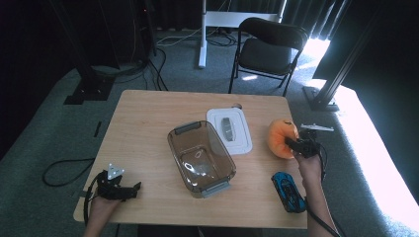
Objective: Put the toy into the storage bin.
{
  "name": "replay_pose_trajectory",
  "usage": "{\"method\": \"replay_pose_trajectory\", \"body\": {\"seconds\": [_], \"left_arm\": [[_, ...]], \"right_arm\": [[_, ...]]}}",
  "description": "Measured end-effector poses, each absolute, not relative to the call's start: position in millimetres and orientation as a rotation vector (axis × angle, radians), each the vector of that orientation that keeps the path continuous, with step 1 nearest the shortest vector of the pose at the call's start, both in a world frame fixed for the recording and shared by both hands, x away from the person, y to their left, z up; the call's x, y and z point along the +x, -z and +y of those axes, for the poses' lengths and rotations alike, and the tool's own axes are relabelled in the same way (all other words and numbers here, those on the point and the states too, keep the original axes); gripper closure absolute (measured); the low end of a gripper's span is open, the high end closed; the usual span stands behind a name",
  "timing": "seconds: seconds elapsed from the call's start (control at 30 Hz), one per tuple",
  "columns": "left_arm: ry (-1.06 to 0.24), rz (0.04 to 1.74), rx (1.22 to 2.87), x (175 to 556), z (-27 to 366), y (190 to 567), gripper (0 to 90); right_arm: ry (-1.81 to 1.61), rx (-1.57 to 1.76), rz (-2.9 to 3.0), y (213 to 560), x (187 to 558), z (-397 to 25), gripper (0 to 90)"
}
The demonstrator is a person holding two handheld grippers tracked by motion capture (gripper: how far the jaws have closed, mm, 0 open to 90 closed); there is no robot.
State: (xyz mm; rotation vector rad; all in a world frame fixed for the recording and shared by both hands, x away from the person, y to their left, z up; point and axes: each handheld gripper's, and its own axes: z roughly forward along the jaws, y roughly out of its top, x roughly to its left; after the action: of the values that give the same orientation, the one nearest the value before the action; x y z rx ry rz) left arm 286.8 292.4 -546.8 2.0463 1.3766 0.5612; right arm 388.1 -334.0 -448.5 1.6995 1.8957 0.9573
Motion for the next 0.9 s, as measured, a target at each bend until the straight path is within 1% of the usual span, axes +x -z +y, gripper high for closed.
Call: {"method": "replay_pose_trajectory", "body": {"seconds": [0.3,0.9], "left_arm": [[-0.561,1.377,2.047,287,292,547,0.2],[-0.563,1.379,2.045,287,292,547,0.2]], "right_arm": [[-0.993,1.601,1.935,426,379,-322,70.3],[-1.096,1.389,2.026,384,361,-282,70.1]]}}
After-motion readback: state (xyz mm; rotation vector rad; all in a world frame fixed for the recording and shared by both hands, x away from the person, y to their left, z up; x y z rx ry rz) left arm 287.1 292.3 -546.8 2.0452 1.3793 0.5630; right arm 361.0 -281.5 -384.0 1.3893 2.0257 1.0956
